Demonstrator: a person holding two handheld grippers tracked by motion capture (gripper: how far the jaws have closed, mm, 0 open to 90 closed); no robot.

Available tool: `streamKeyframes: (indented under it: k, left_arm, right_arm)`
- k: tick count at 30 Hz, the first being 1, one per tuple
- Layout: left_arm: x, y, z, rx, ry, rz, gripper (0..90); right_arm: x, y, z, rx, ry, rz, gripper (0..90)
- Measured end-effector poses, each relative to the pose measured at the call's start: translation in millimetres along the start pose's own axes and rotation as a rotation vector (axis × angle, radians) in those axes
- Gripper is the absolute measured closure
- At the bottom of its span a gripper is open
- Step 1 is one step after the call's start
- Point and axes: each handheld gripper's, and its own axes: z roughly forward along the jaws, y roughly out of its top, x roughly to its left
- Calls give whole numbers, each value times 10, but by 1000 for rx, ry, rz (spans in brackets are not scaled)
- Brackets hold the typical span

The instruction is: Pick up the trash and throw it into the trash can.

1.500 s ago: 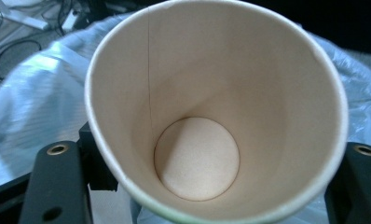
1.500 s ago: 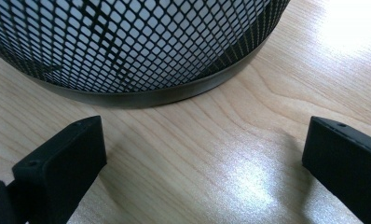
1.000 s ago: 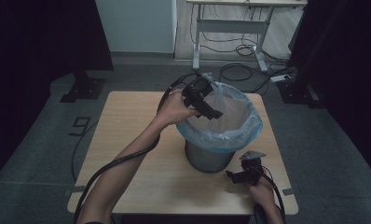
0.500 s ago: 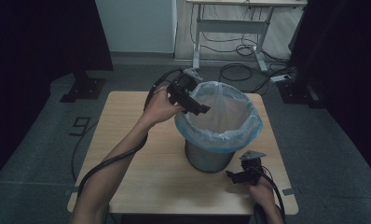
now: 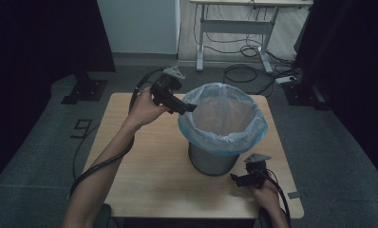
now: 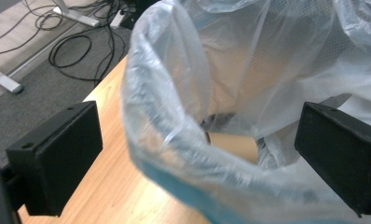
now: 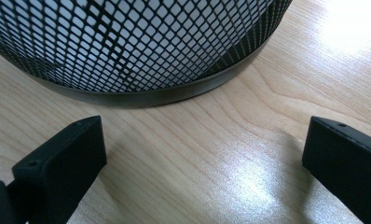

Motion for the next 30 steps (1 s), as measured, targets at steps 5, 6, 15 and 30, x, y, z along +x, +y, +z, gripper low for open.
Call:
streamKeyframes:
  k: [5,6,15,30]
  left_arm:
    - [74,-145,-104,-19,17,-20,10]
    - [92,-191,-136,-24,25,-25,10]
    - [154,-405,-243,-44,49,-45,10]
    - [208,-955,-287,-97,66,-63,10]
  right_arm:
    - [0,0,0,0,0,0,0]
    - [1,0,0,0,0,1,0]
    - [1,1,0,0,0,1,0]
    - [0,0,0,0,0,0,0]
